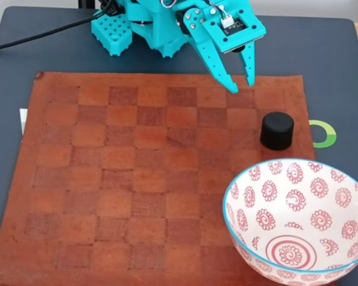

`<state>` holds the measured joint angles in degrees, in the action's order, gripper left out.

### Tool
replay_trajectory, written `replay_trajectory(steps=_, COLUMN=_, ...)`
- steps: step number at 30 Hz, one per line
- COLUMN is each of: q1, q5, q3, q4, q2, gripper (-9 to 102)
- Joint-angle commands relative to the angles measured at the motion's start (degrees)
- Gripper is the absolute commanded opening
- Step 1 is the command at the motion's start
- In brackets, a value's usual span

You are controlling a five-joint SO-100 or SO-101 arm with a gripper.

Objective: Grasp a black cylinder and put it in a bowl.

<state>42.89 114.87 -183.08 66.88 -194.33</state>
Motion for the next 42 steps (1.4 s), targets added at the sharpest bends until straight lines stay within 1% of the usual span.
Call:
replay_trajectory(steps=1, q1=-0.35, q5=-0.44, q3=0.35, q4=0.7, q2=-2.99, gripper=6)
replay_trajectory(steps=22, q1=-0.26, q5=-0.44, q3=0.44, q4=0.0, q2=-2.99, gripper=5)
replay_trajectory(steps=33, q1=-0.35, q5=-0.44, q3=3.52, q4=0.0, q2=-2.99, gripper=5)
replay_trajectory(steps=42, q1=-0.53, q5=-0.26, q3=8.96, q4=3.69, q2=-2.46, gripper=5)
